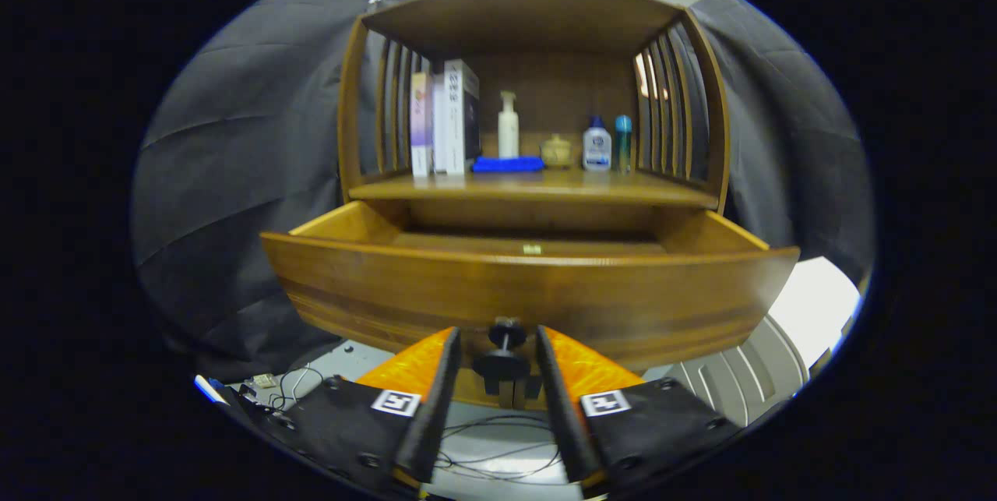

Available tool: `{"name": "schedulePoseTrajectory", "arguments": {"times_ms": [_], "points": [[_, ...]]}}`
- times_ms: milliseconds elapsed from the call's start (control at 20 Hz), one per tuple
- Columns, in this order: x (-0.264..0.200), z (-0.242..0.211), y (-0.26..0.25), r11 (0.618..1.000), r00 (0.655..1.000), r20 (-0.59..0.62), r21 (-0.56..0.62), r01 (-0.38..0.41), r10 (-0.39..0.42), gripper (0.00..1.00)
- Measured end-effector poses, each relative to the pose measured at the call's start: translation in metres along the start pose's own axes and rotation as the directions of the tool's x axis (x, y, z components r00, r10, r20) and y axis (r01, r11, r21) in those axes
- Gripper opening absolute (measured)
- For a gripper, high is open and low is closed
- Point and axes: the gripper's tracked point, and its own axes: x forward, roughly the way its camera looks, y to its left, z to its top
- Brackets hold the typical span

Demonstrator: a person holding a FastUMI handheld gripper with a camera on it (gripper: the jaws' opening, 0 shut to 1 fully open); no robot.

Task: Pull open the drawer, take out the items inside it, and place them on the countertop above the cabinet.

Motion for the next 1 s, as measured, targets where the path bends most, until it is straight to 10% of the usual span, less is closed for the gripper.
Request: {"name": "schedulePoseTrajectory", "arguments": {"times_ms": [150,1000], "points": [[-0.015,0.032,-0.002,1.0,0.997,0.072,-0.022,0.0,0.002,0.97],[0.041,0.131,-0.029,0.993,0.994,-0.061,0.076,-0.091,0.095,0.96]]}}
